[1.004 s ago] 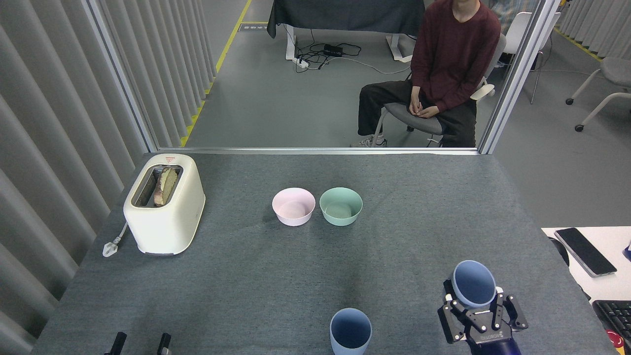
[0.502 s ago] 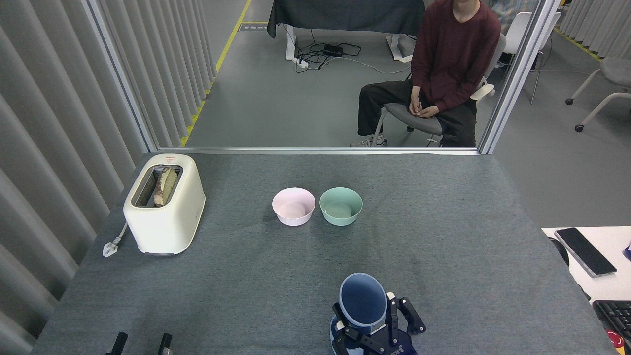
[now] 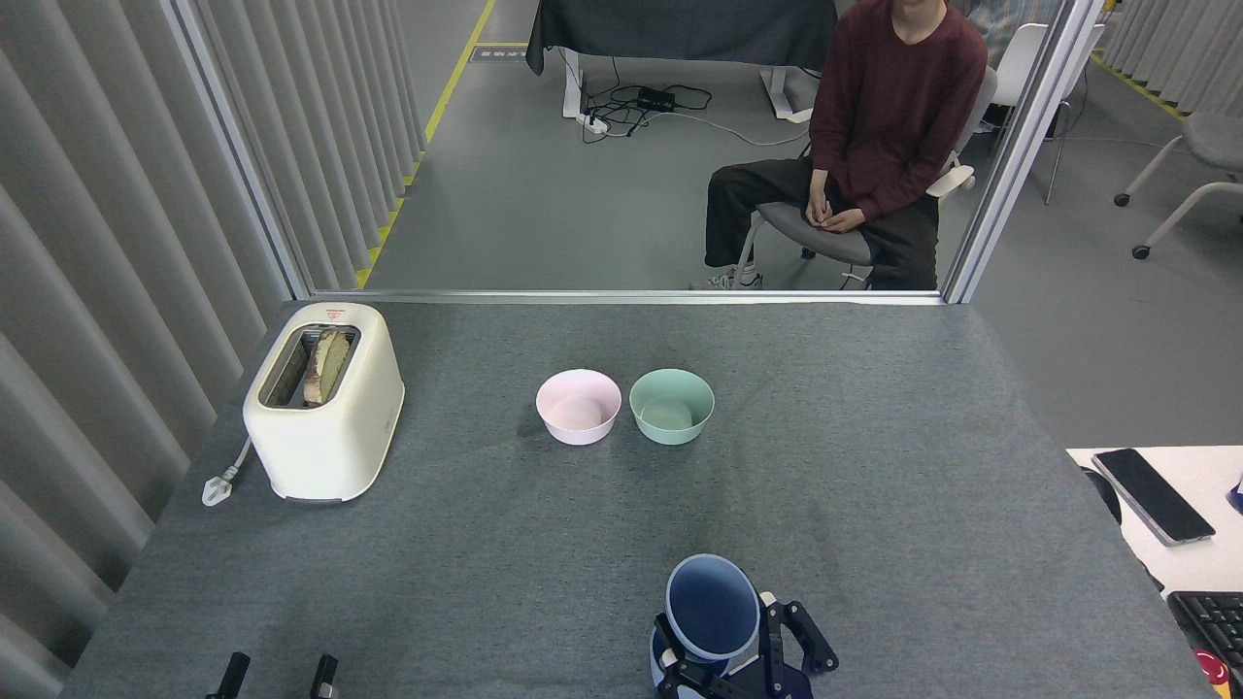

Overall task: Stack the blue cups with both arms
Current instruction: 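Open the right gripper and lift it away from the stacked cups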

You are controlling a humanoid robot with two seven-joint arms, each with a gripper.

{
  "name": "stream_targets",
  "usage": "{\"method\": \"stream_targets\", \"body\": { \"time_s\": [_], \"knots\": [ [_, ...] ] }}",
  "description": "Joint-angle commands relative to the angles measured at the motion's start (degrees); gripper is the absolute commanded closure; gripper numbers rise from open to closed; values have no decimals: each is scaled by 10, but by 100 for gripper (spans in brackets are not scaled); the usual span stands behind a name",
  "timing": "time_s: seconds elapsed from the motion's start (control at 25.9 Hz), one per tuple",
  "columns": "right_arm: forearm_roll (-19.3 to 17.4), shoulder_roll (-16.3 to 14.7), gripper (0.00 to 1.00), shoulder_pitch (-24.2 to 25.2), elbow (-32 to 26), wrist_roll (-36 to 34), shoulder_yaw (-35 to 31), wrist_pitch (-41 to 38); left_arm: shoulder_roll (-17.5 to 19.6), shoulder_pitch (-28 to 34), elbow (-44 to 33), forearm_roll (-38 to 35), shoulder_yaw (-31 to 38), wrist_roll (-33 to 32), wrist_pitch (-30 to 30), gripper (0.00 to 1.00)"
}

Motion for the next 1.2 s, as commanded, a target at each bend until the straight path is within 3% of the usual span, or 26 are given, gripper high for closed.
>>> {"method": "stream_targets", "body": {
  "time_s": [0.0, 0.35, 0.39, 0.42, 0.46, 0.85, 1.04, 1.16],
  "knots": [
    [-1, -1, 43, 11, 1, 2, -5, -1, 0, 0, 0, 0, 0, 0, 0, 1],
    [-1, 4, 41, 22, 1, 1, -5, -1, 1, -1, 0, 0, 0, 0, 0, 1],
    [0, 5, 28, 22, 1, 1, -6, -1, 1, -2, 0, 0, 0, 0, 0, 1],
    [0, 5, 6, 21, 1, 1, -6, 0, 1, -2, 0, 0, 0, 0, 0, 1],
    [0, 5, 0, 20, 1, 0, -6, 0, 1, -2, 0, 0, 0, -1, 0, 1],
    [-3, 17, 0, 11, -15, -11, -11, 2, 1, -4, 1, 0, 0, -1, 0, 1],
    [-100, 36, 0, -42, -21, -29, -112, 40, -2, -3, 0, -1, -1, 0, 0, 1],
    [-103, 11, 0, -36, 49, -20, -170, 60, -3, -1, -2, -1, -4, 0, -1, 1]
  ]
}}
